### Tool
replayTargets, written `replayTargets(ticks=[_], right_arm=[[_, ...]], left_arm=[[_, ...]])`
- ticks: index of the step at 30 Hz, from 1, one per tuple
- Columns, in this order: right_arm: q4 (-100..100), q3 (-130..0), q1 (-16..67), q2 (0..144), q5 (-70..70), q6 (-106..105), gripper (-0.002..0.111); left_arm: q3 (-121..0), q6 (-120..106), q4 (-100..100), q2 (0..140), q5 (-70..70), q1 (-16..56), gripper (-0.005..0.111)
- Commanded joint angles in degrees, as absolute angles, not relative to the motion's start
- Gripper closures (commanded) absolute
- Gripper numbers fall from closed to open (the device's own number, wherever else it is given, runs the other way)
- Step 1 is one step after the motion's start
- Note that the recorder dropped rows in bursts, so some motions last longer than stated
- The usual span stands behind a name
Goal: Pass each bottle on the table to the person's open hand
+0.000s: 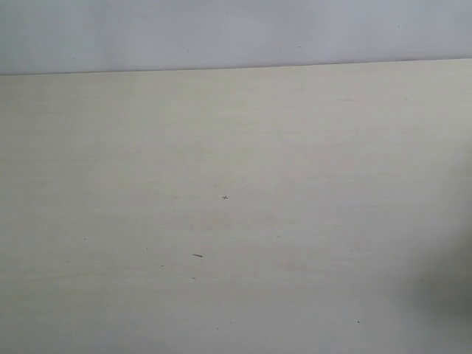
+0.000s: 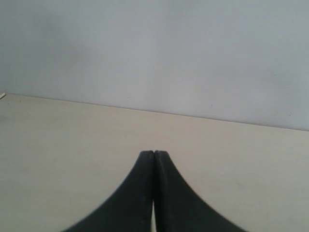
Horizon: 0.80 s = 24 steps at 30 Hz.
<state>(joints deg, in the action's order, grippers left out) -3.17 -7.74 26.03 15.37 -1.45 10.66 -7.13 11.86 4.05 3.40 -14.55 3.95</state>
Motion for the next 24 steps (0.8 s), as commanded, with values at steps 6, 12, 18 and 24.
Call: replayTargets(ticks=[6,12,18,24], right_arm=[[-3.02,-7.7,25.95,15.13,-1.16,10.56,0.108],[-2.87,-7.7,25.95,15.13,-1.16,10.56,0.108],[-2.87,-7.7,25.95,15.13,-1.16,10.56,0.108],[-3.0,-7.7,25.95,15.13,-1.16,10.56,0.108]], left_arm=[[-0.74,12.01,4.39,0.0,-14.24,3.74,0.107],[0.0,12.01,4.39,0.0,-20.06,3.74,0.107],[0.0,12.14,4.39,0.0,-20.78,3.74,0.107],[0.0,12.14,4.39,0.0,-20.78,3.74,0.107]])
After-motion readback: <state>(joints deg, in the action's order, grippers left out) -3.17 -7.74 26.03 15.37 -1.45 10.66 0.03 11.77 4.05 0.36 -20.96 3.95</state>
